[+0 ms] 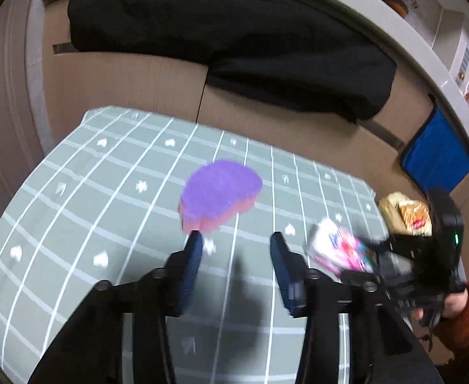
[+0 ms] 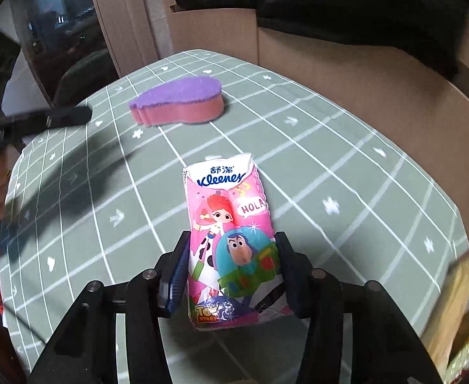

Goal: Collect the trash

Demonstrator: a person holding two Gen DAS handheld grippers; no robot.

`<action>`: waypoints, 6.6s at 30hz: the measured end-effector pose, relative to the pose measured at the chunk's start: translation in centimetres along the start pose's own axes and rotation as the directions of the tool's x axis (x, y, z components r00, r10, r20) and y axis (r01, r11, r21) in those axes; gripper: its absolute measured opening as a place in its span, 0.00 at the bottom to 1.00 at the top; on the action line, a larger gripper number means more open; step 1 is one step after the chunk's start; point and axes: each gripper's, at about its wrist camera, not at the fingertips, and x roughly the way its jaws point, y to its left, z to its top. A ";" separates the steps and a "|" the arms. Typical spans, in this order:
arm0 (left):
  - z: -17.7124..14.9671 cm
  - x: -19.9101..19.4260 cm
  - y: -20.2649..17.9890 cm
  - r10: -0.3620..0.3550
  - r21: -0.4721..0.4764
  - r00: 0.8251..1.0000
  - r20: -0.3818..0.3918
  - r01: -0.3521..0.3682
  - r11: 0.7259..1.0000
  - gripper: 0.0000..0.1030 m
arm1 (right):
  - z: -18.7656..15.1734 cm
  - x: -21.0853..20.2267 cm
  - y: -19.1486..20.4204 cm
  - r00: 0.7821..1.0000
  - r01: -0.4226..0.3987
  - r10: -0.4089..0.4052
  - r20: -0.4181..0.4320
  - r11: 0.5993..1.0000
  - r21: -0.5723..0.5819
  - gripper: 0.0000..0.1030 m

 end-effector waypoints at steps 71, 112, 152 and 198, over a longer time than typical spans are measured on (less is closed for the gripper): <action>-0.4 -0.9 -35.4 -0.178 0.263 0.975 0.134 0.139 0.955 0.54 | -12.1 -31.1 -11.6 0.802 0.226 -0.394 0.450 0.896 0.381 0.42; -2.5 2.3 -32.9 -0.147 0.201 0.989 0.022 0.140 0.969 0.60 | -17.1 -25.4 -16.1 0.863 0.154 -0.392 0.319 0.804 0.574 0.59; -21.2 -26.2 -22.4 0.252 0.089 0.906 0.341 -0.297 0.951 0.59 | -22.2 -30.9 16.8 0.809 0.256 -0.400 0.430 0.899 0.355 0.65; -21.7 -25.9 -22.7 0.208 0.136 0.924 0.320 -0.263 0.955 0.59 | -23.2 -31.9 16.6 0.800 0.256 -0.423 0.426 0.882 0.396 0.70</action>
